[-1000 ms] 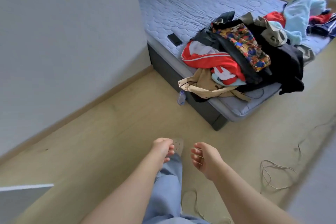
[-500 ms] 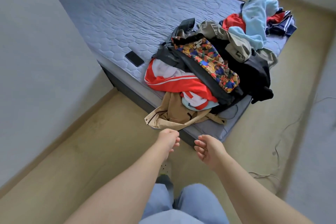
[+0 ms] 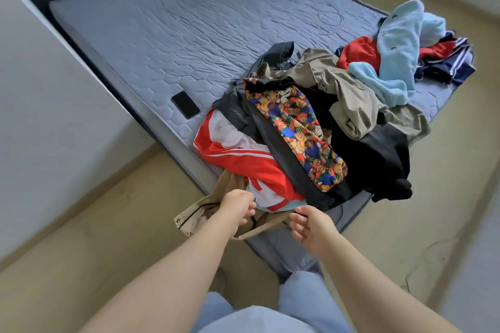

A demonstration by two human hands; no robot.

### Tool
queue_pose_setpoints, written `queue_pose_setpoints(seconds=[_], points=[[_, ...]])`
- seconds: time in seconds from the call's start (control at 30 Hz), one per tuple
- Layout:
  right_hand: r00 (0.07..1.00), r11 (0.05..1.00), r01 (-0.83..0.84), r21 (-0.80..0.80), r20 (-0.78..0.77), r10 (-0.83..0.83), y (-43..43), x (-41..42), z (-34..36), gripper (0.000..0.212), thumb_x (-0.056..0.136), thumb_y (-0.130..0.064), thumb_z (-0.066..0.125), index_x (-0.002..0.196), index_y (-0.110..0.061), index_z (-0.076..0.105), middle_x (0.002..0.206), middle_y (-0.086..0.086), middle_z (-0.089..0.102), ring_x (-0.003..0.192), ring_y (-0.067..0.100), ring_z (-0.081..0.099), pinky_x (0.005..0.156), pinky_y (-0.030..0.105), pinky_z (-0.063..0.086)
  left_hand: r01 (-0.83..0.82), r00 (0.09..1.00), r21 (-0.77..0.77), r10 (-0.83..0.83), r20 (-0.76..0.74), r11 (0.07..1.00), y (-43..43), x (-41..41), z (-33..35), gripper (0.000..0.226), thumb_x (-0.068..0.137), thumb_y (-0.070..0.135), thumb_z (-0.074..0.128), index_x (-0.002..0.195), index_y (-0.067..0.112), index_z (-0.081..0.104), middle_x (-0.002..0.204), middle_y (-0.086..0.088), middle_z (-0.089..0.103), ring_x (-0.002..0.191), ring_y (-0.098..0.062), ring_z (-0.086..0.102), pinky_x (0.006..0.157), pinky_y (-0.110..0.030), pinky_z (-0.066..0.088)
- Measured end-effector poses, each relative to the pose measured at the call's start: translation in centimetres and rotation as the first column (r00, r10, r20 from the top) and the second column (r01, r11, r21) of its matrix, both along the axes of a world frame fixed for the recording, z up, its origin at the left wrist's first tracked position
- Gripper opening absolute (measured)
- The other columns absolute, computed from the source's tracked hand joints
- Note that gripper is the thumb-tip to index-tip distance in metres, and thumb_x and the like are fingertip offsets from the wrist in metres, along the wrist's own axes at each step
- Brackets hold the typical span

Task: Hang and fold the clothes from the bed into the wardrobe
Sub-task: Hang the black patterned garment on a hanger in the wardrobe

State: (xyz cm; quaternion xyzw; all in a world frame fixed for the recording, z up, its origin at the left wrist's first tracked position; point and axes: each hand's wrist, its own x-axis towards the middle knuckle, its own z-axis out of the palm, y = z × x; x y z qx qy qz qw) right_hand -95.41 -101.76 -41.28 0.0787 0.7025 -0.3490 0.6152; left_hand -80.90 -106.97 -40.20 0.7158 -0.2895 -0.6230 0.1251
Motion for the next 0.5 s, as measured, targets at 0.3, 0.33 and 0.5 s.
queue_pose_setpoints(seconds=[0.3,0.33,0.5], points=[[0.971,0.967,-0.234,0.098,-0.025,0.237,-10.0,-13.4,-1.6,0.024,0.092,-0.007,0.044,0.069,-0.014,0.044,0.036,-0.005,0.035,0.029,0.008,0.025,0.038,0.016,0.022,-0.179,0.983,0.1,0.175,0.048,0.979,-6.1,-12.6,-1.8,0.014,0.095,0.024,0.043,0.101,0.018,0.054,0.092,-0.001,0.061,0.082,-0.015,0.059,0.069,-0.026,0.046],[0.962,0.957,-0.264,0.116,-0.043,0.271,-10.6,-14.3,-1.9,0.024,0.092,-0.006,0.044,0.069,-0.014,0.045,0.038,-0.005,0.036,0.031,0.008,0.025,0.041,0.016,0.021,-0.195,0.98,0.12,0.19,0.053,0.973,-6.4,-13.5,-2.2,0.014,0.095,0.024,0.043,0.102,0.019,0.054,0.093,-0.001,0.062,0.086,-0.015,0.06,0.07,-0.026,0.047],[0.916,0.924,-0.365,0.117,-0.132,0.378,-13.0,-16.7,-3.8,0.011,0.092,-0.011,0.046,0.099,-0.009,0.055,0.082,0.008,0.054,0.059,0.015,0.047,0.048,0.021,0.037,-0.253,0.965,0.212,0.233,0.118,0.944,-8.7,-15.9,-4.0,0.023,0.096,0.025,0.045,0.113,0.012,0.053,0.104,-0.005,0.061,0.095,-0.019,0.06,0.077,-0.03,0.049]])
